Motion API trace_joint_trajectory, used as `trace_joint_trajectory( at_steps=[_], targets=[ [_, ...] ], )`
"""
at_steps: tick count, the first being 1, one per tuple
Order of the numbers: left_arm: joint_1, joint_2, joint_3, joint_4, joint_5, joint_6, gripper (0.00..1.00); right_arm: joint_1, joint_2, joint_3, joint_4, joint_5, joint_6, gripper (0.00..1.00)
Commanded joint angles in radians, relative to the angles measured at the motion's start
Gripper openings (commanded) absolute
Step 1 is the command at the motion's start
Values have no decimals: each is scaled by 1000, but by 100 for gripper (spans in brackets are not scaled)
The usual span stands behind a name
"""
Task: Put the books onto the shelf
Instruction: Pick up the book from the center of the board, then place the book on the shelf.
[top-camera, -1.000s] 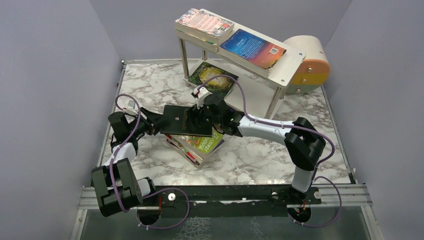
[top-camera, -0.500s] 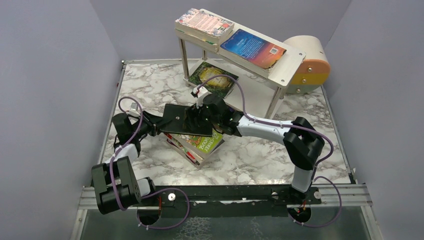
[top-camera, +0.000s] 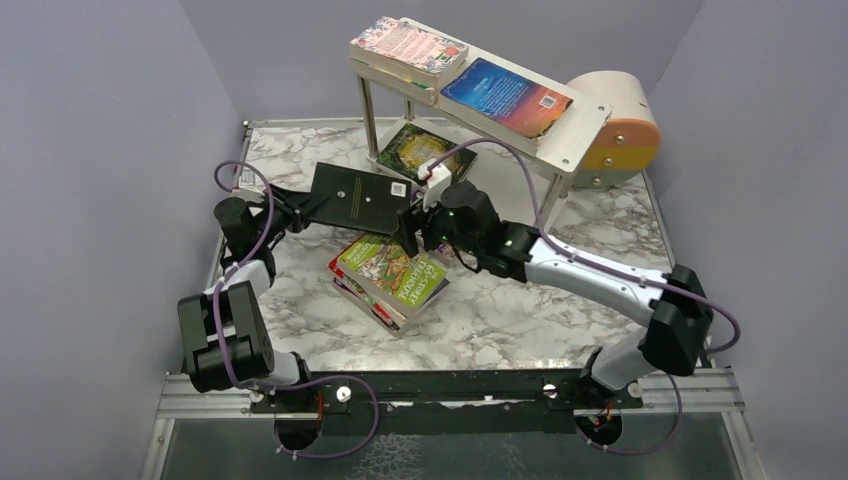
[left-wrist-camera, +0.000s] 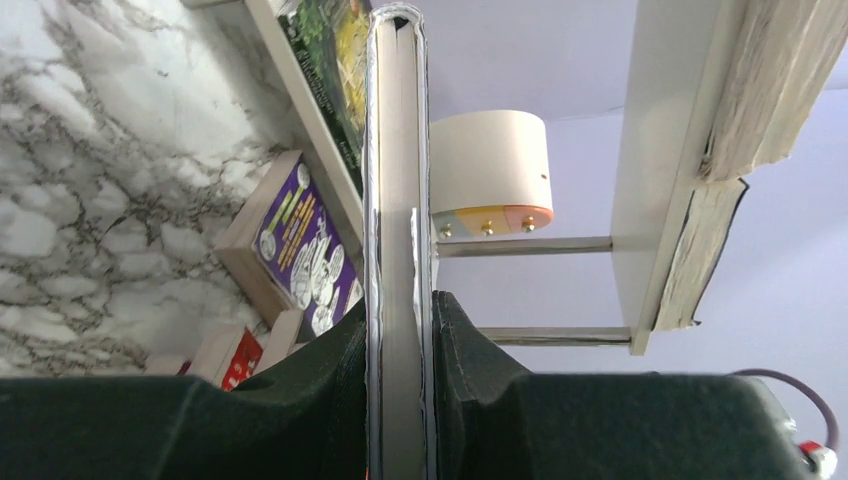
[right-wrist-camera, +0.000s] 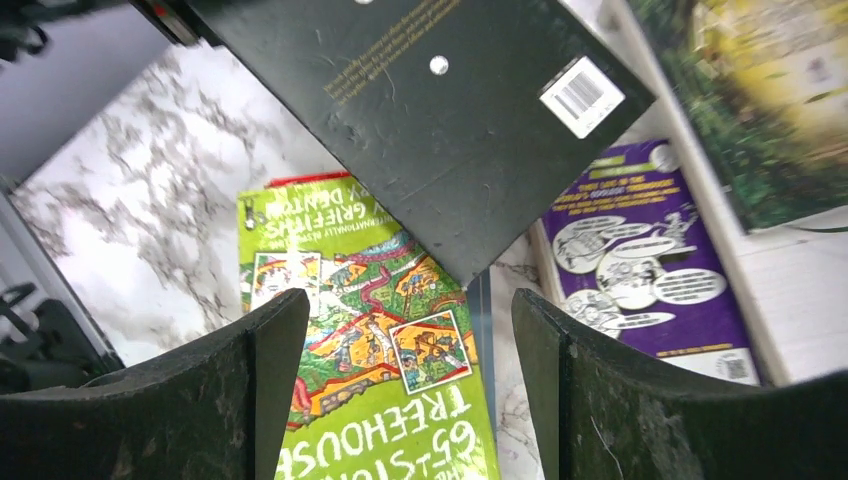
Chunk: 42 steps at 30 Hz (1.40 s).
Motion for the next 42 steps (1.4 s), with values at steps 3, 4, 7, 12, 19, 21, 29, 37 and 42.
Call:
trace_joint_trajectory(
  at_steps=[3,4,7,12,19,21,29,37,42],
  targets=[
    [-11,63,100,194,33,-111,0,6,-169,-6,-92,121,-34,73],
    [-19,77,115,212,32,-124,0,6,-186,-7,-103,126,-36,73],
    [-59,125,181,244,26,-148,0,6,-231,-17,-128,138,-39,73],
    [-156,245,308,277,3,-166,0,6,-330,-75,-119,158,-36,75],
    [-261,418,450,316,-44,-198,0,6,-455,-116,-153,209,-13,76],
    [-291,456,484,316,-63,-197,0,5,-478,-120,-167,223,-4,76],
    [-344,565,548,320,-164,-204,0,6,-540,-139,-197,247,8,76],
    [-367,670,617,330,-217,-225,0,6,-556,-157,-209,256,15,76],
    [-379,741,651,365,-238,-251,0,6,-564,-169,-211,264,21,76]
  ],
)
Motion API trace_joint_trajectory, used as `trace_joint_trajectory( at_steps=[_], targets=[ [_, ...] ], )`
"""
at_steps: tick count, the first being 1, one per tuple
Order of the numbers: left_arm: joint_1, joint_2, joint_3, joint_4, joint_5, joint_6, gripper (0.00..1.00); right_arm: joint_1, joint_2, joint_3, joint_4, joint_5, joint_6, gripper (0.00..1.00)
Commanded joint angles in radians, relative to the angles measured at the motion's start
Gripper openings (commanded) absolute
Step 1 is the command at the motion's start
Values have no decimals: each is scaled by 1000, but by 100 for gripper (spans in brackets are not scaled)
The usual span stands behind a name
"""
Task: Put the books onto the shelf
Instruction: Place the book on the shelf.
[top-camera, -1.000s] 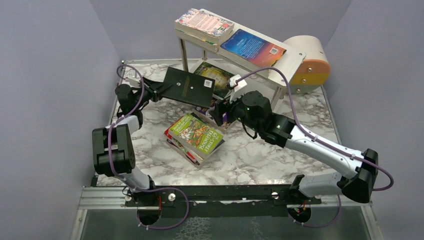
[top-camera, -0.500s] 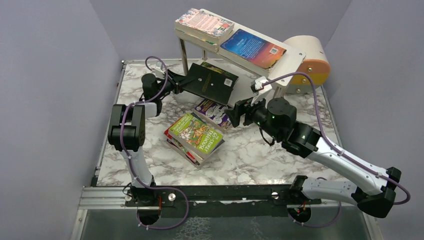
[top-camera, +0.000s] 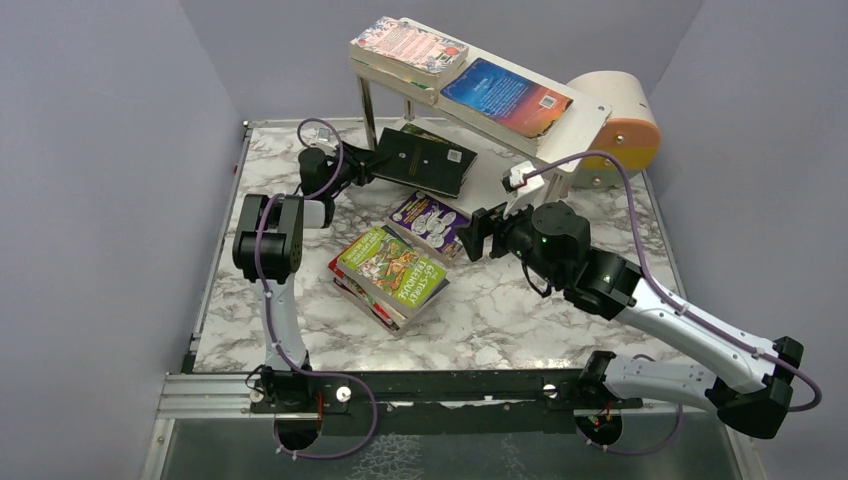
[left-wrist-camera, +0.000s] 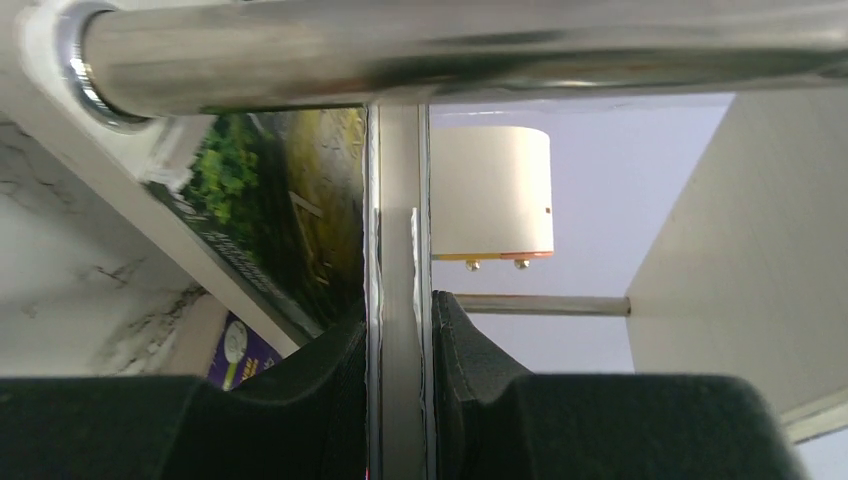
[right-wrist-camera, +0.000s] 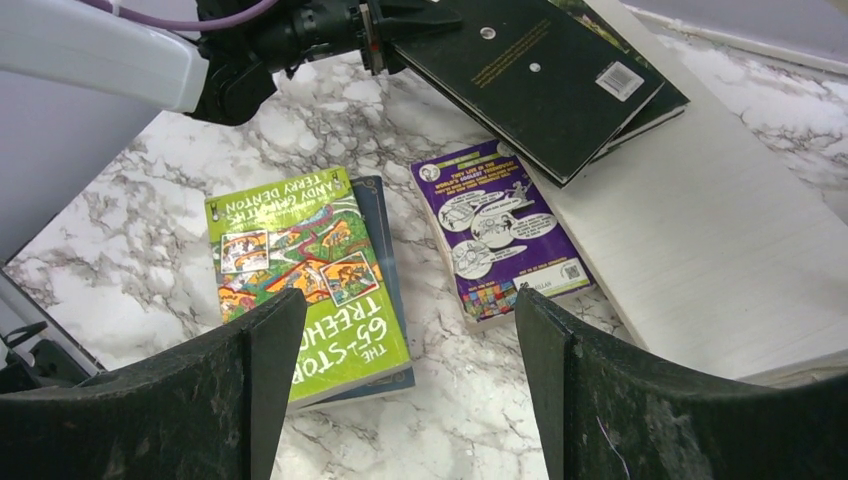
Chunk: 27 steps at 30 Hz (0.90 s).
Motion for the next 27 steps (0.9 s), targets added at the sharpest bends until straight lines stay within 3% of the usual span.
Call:
trace_joint_trajectory(
  at_steps=[1,6,19,23,27],
  targets=[
    [-18,40,57,161,-44,-79,0,6,-29,-12,-14,40,14,76],
    [-41,94,86,236,-61,-137,0,6,-30,-21,-19,43,22,76],
    [-54,82,44,195,-80,-132,1,5,-35,-23,-22,43,28,76],
    [-48,50,26,128,-88,-104,18,6,-35,-25,-25,42,31,75],
    [-37,22,31,58,-82,-69,29,6,-34,-29,-23,41,36,75]
  ],
)
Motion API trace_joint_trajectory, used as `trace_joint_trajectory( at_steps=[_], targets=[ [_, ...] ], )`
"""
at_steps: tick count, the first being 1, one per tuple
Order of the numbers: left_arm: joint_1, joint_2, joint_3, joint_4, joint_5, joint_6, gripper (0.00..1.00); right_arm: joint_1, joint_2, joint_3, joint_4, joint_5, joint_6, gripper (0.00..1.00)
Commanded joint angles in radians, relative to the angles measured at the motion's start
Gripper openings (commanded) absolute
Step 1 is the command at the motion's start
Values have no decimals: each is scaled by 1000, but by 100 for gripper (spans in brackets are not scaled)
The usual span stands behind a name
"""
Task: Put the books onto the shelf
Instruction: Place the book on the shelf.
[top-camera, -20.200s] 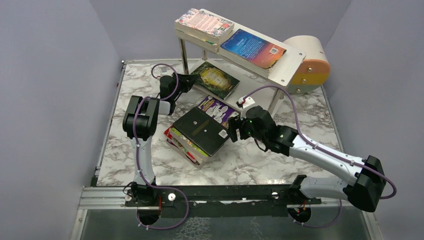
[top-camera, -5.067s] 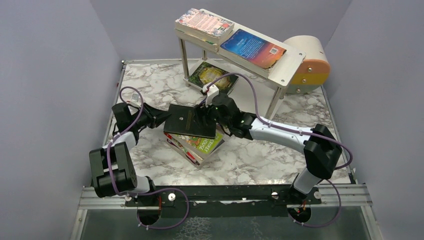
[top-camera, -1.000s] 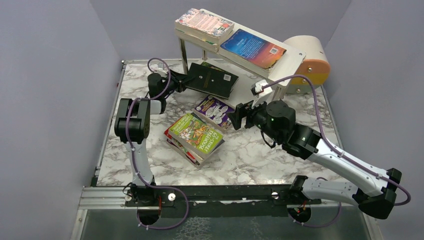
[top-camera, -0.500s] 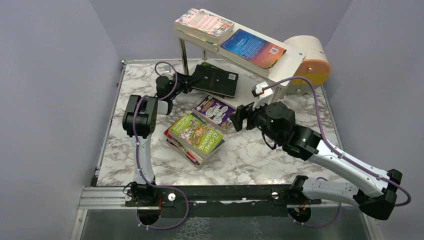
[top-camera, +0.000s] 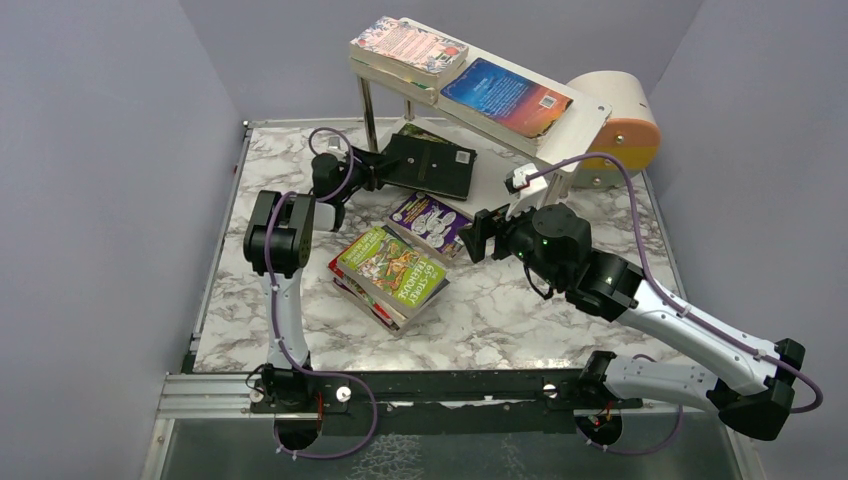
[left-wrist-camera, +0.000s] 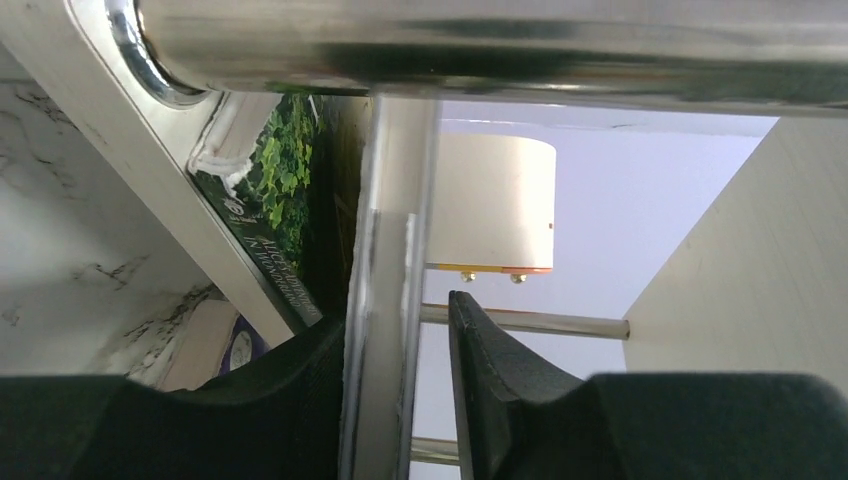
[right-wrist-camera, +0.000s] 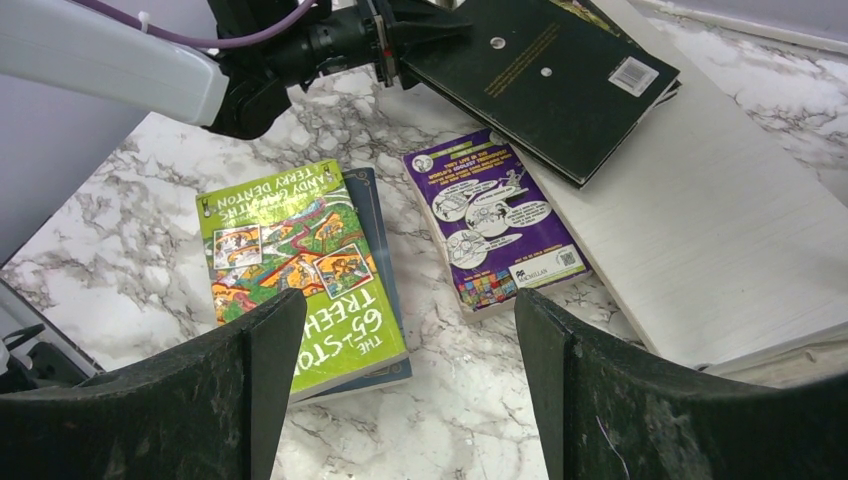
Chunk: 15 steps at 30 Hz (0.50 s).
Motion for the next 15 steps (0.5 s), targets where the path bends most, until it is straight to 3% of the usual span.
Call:
trace_joint_trajectory(
  at_steps=[1,15],
  targets=[
    [13,-90,9,-18,-9,20,33,6,-19,-15,3,21,11,75],
    [76,-129,36,-271,62,159,41,6,31,-18,7,-13,6,75]
  ],
)
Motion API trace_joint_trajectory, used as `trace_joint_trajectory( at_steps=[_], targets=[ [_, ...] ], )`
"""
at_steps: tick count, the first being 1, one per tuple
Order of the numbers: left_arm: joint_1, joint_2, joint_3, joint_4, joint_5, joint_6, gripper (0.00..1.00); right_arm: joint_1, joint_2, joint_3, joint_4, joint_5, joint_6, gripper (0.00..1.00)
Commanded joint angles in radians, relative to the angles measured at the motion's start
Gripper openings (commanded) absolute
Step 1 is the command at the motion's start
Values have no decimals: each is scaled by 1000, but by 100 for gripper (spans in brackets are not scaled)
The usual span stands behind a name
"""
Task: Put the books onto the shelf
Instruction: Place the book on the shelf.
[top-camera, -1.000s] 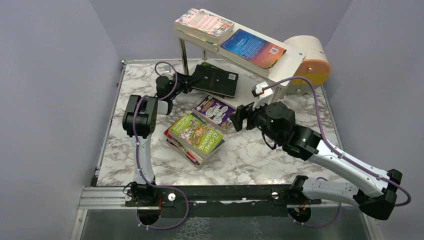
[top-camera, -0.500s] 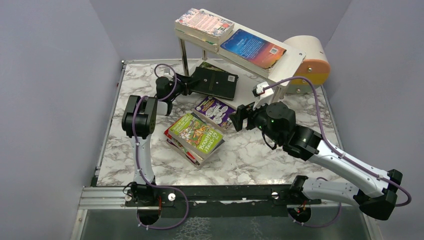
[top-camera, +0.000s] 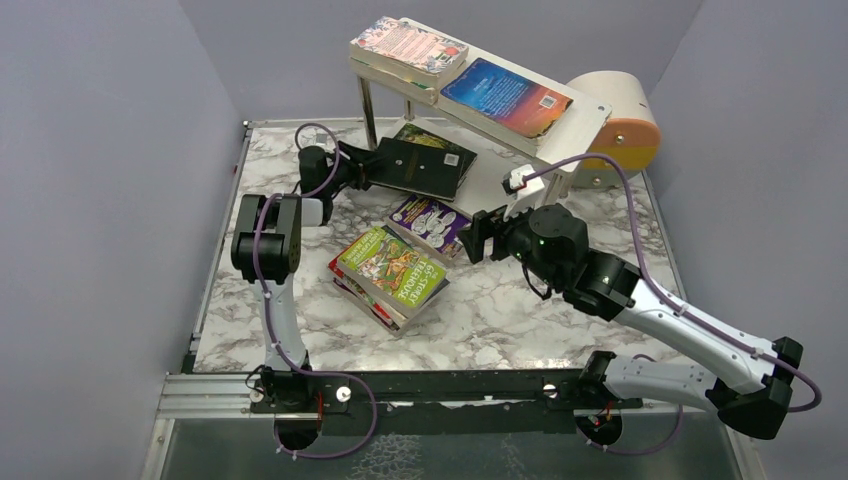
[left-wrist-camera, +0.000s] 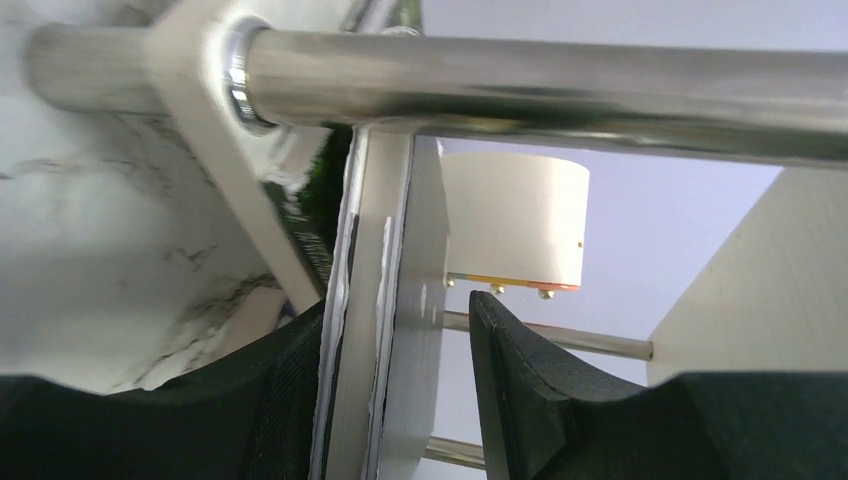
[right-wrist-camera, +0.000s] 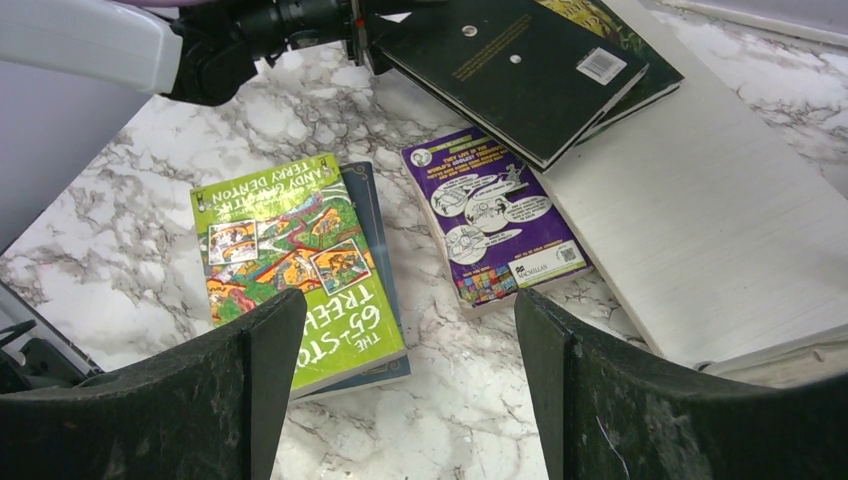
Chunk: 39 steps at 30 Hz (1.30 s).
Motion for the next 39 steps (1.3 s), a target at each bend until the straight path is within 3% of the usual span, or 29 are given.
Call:
trace_joint_trajectory(
  at_steps=[1,15,33,39],
  targets=[
    [27,-30,45,-77,58,67,41,6,44,-10,3,-18,5,75],
    [41,98,221,-226,110,161,41,6,153,-14,33,-59,6,75],
    [63,150,209,-363,133,273,41,6,178,-28,53,-76,14,75],
    [89,116,143,-373,101,299,41,6,177,-35,58,-79,16,75]
  ],
)
